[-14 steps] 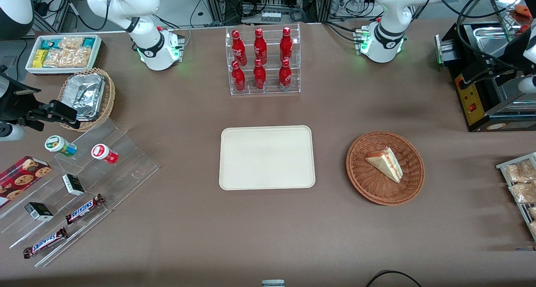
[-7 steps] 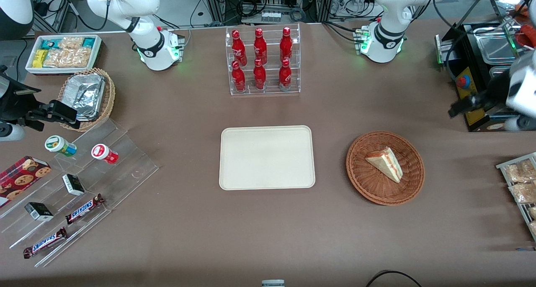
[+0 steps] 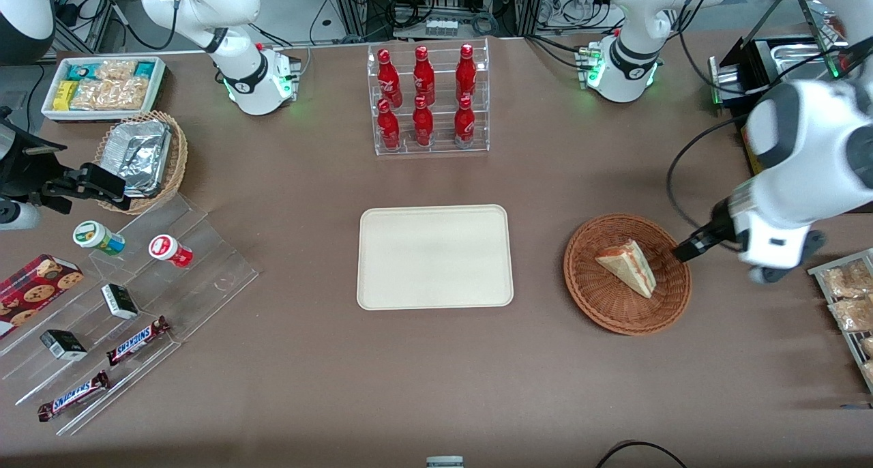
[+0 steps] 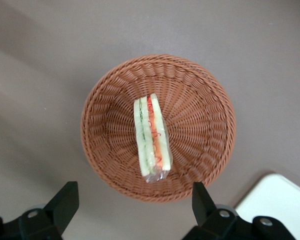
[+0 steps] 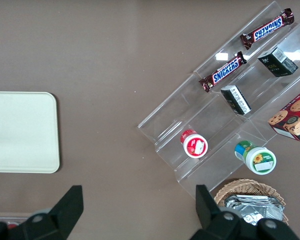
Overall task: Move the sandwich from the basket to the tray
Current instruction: 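Lower the left gripper and close it on the wrapped sandwich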
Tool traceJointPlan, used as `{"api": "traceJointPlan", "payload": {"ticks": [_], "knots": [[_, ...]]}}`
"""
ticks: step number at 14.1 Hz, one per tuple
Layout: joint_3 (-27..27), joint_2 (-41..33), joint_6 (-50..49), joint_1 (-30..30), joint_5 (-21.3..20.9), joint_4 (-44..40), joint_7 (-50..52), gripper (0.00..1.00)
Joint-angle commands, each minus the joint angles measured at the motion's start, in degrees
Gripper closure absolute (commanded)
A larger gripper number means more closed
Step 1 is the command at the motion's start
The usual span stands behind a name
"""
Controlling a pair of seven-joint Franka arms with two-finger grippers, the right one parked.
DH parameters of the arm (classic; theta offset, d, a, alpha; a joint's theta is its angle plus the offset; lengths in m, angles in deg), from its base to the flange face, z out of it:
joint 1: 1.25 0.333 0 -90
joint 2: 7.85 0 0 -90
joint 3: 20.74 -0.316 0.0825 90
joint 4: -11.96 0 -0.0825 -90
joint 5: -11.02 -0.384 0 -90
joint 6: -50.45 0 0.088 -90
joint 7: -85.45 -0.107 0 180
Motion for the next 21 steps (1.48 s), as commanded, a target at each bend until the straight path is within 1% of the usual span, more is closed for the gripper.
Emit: {"api": "traceJointPlan", "payload": {"ticks": [1, 6, 8, 14, 15, 16, 17, 18, 19, 20, 21], "knots": [[-0.35, 1.35, 6.34, -3.39, -3.83, 3.73, 8.79, 0.0], [-0.35, 2.49, 19.8, -3.84, -4.1, 13.13, 14.18, 0.0], [-0.44, 2.32, 26.38, -4.11, -4.1, 17.61, 14.62, 0.0], [-0.44, 4.51, 35.72, -4.19, -4.1, 21.68, 17.0, 0.0], [-0.44, 5.21, 35.82, -4.19, -4.1, 21.51, 17.0, 0.04], [-0.44, 5.57, 35.91, -4.28, -4.1, 21.5, 17.0, 0.25], [-0.44, 5.66, 35.82, -4.28, -4.1, 21.59, 17.0, 0.52], [-0.44, 5.75, 35.82, -4.28, -4.1, 21.59, 16.82, 0.75], [-0.44, 5.75, 35.82, -4.28, -4.1, 21.68, 16.73, 0.93], [-0.44, 5.66, 35.73, -4.28, -4.18, 21.68, 16.56, 1.0], [-0.44, 5.14, 35.65, -4.28, -4.18, 21.77, 16.3, 1.0]]}}
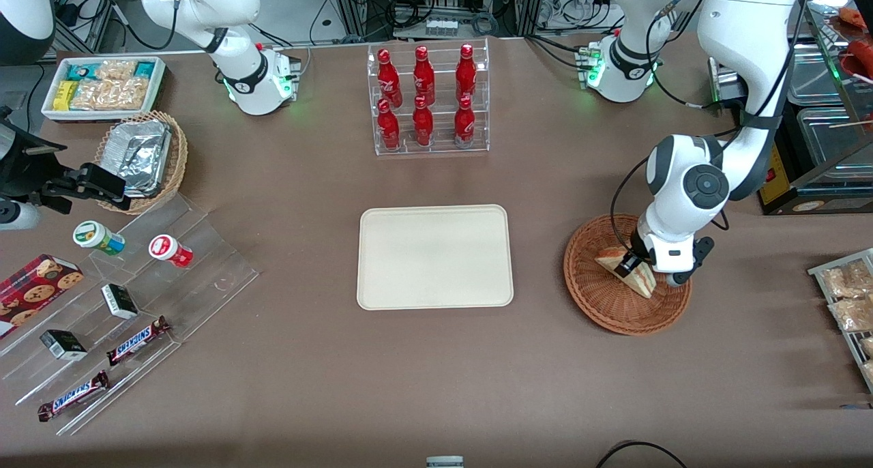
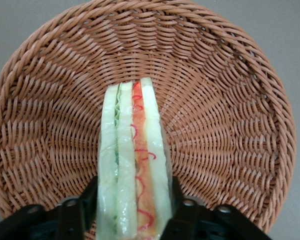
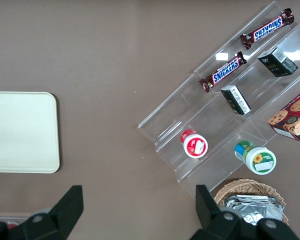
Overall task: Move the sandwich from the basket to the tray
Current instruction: 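Lift the sandwich and carry it with the left gripper over the tray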
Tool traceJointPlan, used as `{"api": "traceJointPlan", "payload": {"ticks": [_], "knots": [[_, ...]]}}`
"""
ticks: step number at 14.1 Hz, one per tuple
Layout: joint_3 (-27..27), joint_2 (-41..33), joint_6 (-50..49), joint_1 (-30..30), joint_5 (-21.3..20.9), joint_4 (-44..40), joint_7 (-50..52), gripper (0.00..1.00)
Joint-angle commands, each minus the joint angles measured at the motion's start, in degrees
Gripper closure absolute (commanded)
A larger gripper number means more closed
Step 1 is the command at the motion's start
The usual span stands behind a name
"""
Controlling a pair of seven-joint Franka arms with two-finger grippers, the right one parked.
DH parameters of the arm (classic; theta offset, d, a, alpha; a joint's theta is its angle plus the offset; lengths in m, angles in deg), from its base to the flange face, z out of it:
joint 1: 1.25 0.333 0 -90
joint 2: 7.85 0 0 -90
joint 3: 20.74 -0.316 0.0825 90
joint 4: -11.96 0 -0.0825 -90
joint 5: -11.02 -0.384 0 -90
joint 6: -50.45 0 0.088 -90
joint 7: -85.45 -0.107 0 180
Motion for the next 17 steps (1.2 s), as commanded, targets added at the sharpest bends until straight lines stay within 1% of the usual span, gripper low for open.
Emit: {"api": "traceJointPlan", "payload": {"ticks": [1, 2, 3, 5, 7, 9, 12, 14, 16, 17], "knots": [[-0.4, -1.2, 0.22, -0.76, -1.28, 0.28, 0.83, 1.0], [-0.4, -2.16, -1.09, -0.76, -1.28, 0.02, 0.75, 1.0], [-0.4, -3.56, -4.67, -0.76, -1.28, -0.94, 0.14, 1.0], [-0.14, -6.9, -15.9, -0.76, -2.07, -4.8, -4.07, 1.0], [1.6, -8.49, -28.99, -1.63, -2.42, -11.99, -6.63, 1.0], [3.72, -7.71, -36.15, -4.08, -2.42, -19.46, -6.56, 1.0], [4.17, -5.61, -37.05, -12.51, -2.77, -24.75, -7.17, 1.0], [4.17, -0.26, -37.14, -18.22, -4.09, -30.1, -6.99, 1.0], [4.17, 5.1, -37.05, -23.32, -6.98, -34.16, -6.72, 1.0], [4.17, 7.56, -35.66, -24.31, -7.6, -34.87, -7.16, 1.0]]}}
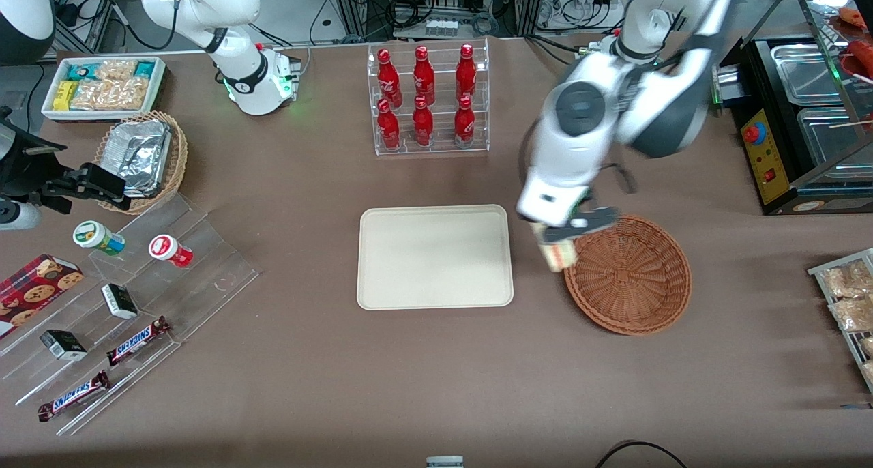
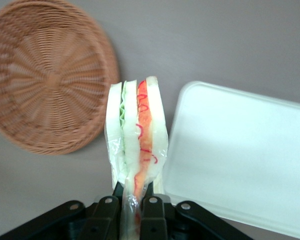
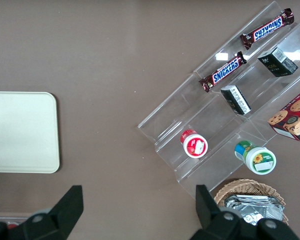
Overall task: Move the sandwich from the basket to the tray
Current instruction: 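Lift the sandwich and carry it with the left gripper over the tray, then lower the sandwich onto the tray and open the left gripper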
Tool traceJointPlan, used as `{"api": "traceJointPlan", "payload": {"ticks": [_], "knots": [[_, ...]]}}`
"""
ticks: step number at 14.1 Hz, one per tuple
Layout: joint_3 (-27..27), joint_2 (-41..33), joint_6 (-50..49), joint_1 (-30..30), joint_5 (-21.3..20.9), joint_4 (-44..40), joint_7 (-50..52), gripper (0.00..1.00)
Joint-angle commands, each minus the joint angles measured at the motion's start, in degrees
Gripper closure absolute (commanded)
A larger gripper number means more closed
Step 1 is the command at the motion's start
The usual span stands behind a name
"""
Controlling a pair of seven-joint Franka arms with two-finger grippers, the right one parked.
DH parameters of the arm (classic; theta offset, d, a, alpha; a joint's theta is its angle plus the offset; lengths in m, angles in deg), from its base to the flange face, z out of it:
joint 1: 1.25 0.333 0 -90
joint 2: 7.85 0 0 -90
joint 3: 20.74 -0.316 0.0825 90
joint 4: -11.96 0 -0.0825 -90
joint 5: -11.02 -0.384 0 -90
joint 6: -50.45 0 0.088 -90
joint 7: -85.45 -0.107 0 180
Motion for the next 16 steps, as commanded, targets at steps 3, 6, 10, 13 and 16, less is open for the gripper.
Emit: {"api": "traceJointPlan", "payload": {"ticks": [3, 6, 10, 13, 16], "knots": [[-0.94, 13.79, 6.79, -6.93, -2.39, -8.65, 0.26, 1.0], [-0.94, 19.07, 9.78, -8.96, -2.39, -12.24, 0.35, 1.0], [-0.94, 23.39, 17.59, -10.89, -2.39, -13.49, 0.09, 1.0], [-1.03, 25.41, 20.33, -12.03, -2.56, -13.84, -0.27, 1.0], [-1.12, 26.91, 22.35, -12.92, -3.79, -13.93, 0.09, 0.77]]}}
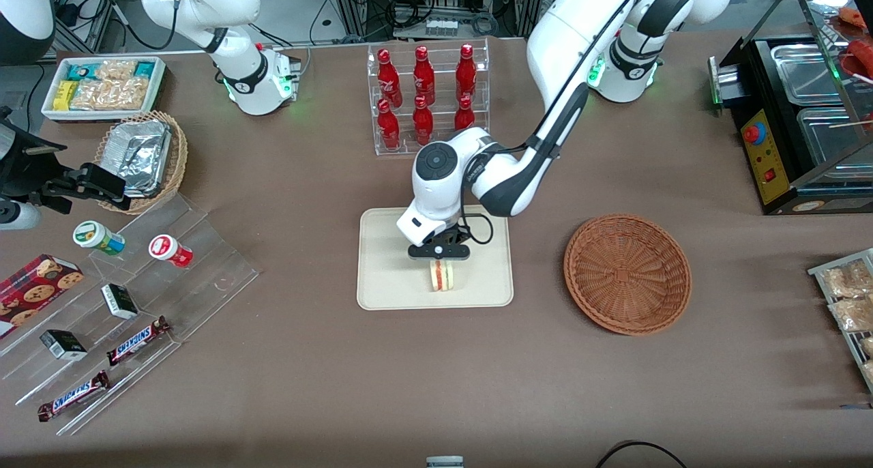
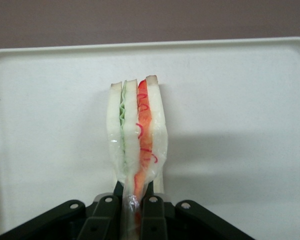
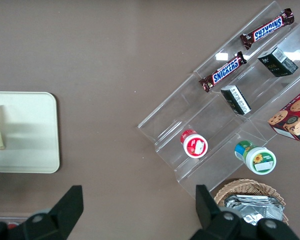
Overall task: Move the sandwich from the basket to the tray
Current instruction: 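Lower the sandwich onto the tray and open the left gripper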
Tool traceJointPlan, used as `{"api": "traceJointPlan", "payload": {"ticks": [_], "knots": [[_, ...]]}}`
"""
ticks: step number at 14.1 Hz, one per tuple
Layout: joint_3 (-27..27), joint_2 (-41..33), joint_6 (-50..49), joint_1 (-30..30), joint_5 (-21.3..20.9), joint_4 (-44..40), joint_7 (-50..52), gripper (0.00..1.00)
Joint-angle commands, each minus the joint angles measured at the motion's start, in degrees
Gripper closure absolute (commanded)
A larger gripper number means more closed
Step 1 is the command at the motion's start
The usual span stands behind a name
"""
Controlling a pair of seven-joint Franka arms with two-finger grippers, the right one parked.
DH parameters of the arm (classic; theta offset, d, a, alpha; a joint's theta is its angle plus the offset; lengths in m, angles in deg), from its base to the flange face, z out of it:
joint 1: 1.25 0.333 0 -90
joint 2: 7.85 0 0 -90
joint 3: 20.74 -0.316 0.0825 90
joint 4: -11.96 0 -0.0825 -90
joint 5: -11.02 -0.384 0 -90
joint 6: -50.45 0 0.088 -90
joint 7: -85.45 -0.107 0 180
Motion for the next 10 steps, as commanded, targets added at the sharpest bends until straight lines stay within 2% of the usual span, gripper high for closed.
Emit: {"api": "traceJointPlan", "payload": {"ticks": [1, 2, 3, 6, 10], "knots": [[-1.05, 1.56, 0.99, -1.17, -1.62, -2.28, 0.31, 0.44], [-1.06, 1.3, 0.46, -0.82, -1.62, -2.28, 0.31, 0.17], [-1.14, 0.69, 0.02, -1.08, -1.71, -2.28, 0.4, 0.0], [-1.32, -3.95, -5.76, -0.03, -0.92, -2.45, 0.48, 0.0], [-1.23, -15.99, -19.9, 4.36, 2.59, -2.1, 0.74, 0.0]]}}
